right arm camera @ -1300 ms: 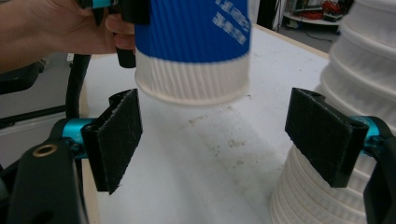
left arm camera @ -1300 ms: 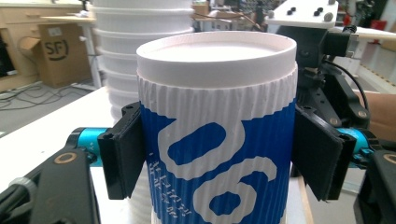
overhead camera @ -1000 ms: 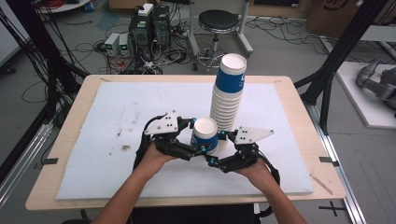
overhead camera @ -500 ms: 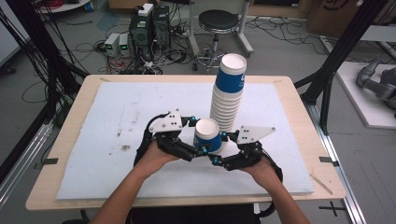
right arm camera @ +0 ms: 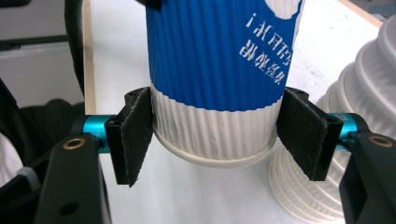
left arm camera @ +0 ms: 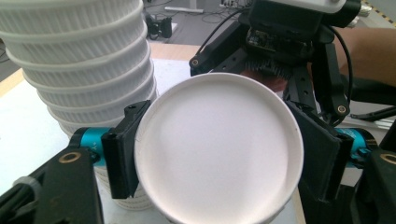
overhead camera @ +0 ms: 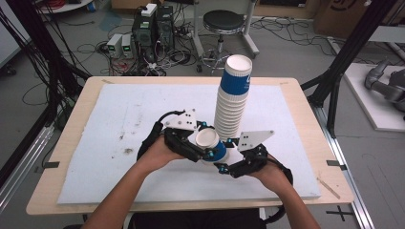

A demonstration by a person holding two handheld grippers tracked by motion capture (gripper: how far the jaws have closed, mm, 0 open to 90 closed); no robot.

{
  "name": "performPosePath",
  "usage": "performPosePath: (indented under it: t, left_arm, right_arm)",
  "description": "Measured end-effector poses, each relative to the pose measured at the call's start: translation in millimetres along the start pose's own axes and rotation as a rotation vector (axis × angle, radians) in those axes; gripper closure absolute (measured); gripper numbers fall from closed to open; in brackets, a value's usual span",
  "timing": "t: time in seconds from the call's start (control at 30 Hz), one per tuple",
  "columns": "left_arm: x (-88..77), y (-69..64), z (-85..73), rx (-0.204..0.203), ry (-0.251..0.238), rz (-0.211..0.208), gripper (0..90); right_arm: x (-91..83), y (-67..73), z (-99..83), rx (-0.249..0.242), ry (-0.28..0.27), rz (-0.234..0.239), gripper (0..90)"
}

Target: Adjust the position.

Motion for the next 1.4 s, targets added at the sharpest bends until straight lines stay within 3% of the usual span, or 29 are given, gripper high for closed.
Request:
performPosePath:
  t: [0.1, 0.17, 0.23, 0.27, 0.3, 0.33, 0.37, 0.47, 0.57, 0.6, 0.7, 0.73, 0.77, 0.8, 0.9, 0.93, 1.07, 1.1, 1.17, 1.2, 1.27, 1.37, 1.4]
  left_arm:
    - [0.5, 1.6, -2.3, -0.008, -0.019, -0.023, 29.0]
    - [-1.5, 2.7, -3.7, -0.033, -0.076, -0.019, 29.0]
    - [-6.5, 5.3, -5.7, -0.057, -0.14, -0.007, 29.1]
    - [-10.1, 6.4, -8.0, -0.081, -0.214, -0.01, 29.4]
    - [-10.1, 6.4, -8.0, -0.081, -0.214, -0.01, 29.4]
    - [-12.1, 6.8, -9.2, -0.09, -0.252, -0.02, 29.5]
    - [-12.5, 6.5, -9.6, -0.088, -0.278, -0.032, 29.5]
    - [-7.7, 0.2, -7.3, -0.075, -0.316, -0.069, 29.7]
    - [-7.0, -0.9, -7.3, -0.065, -0.296, -0.069, 29.6]
    - [-6.9, 0.2, -9.8, -0.086, -0.276, -0.073, 29.6]
    - [-5.9, 0.2, -11.9, -0.101, -0.251, -0.075, 28.3]
    - [-5.3, -1.6, -11.6, -0.089, -0.196, -0.025, 24.0]
    - [-5.3, -1.6, -11.6, -0.089, -0.196, -0.025, 16.1]
    - [-6.5, -3.3, -9.3, -0.066, -0.156, 0.011, 14.4]
    - [-8.7, -4.7, -6.3, -0.034, -0.117, 0.023, 14.5]
    - [-9.4, -5.5, -4.3, -0.017, -0.096, 0.024, 14.5]
    - [-4.9, -3.2, -4.6, -0.018, -0.031, -0.005, 15.1]
    - [-4.9, -3.2, -4.6, -0.018, -0.031, -0.005, 15.7]
    - [-2.9, -2.4, -5.5, -0.022, -0.027, -0.046, 17.9]
    - [-2.6, -2.6, -5.6, -0.011, -0.031, -0.07, 29.7]
    - [-2.4, -2.6, -6.6, 0.015, -0.02, -0.112, 34.7]
    - [-2.0, -0.3, -9.0, 0.008, -0.015, -0.139, 35.9]
    - [-2.5, 0.3, -10.9, -0.005, -0.039, -0.145, 36.0]
  right_arm:
    - [-1.5, 0.0, -2.3, 0.002, 0.007, 0.016, 29.2]
    - [-3.5, -1.1, -3.7, 0.012, -0.014, 0.017, 23.2]
    - [-8.1, -3.1, -5.5, 0.061, -0.101, 0.001, 20.9]
    - [-13.2, -4.4, -6.4, 0.101, -0.166, -0.001, 17.6]
    - [-13.2, -4.4, -6.4, 0.101, -0.166, -0.001, 17.6]
    - [-15.5, -4.6, -6.3, 0.121, -0.224, -0.004, 17.6]
    - [-15.5, -4.6, -6.3, 0.121, -0.224, -0.004, 17.6]
    - [-9.6, -2.5, -3.7, 0.138, -0.279, 0.041, 15.8]
    - [-6.3, -0.7, -3.2, 0.097, -0.262, 0.042, 17.7]
    - [-8.3, -1.4, -4.1, 0.088, -0.241, 0.049, 21.4]
    - [-10.5, -2.5, -4.8, 0.073, -0.214, 0.046, 23.4]
    - [-11.2, -2.7, -4.2, 0.044, -0.17, 0.037, 24.2]
    - [-11.2, -2.7, -4.2, 0.044, -0.17, 0.037, 24.2]
    - [-11.5, -2.1, -3.7, 0.027, -0.135, 0.03, 24.7]
    - [-11.5, -1.4, -2.8, 0.003, -0.098, 0.019, 24.9]
    - [-10.8, -1.1, -2.0, -0.018, -0.062, 0.009, 24.8]
    - [-6.1, 0.7, -0.8, -0.025, -0.025, 0.031, 24.7]
    - [-6.1, 0.7, -0.8, -0.025, -0.025, 0.031, 24.7]
    - [-5.7, 1.7, -0.2, -0.028, -0.02, 0.042, 24.7]
    - [-5.5, 2.2, -0.2, -0.038, -0.015, 0.05, 24.7]
    - [-5.6, 1.9, -1.1, -0.056, 0.001, 0.057, 24.7]
    - [-5.6, 2.2, -1.7, -0.066, 0.01, 0.057, 24.6]
    - [-5.6, 2.0, -1.9, -0.064, 0.007, 0.058, 22.5]
Point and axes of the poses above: each handheld gripper's, and its own axes: x roughly forward along the jaws, z roughly out of its top, y roughly to its left, the point moved 1 cm from there along x, roughly forward along the jaws, and after that the axes turned 2 degrees about y, right-handed, at the moved point
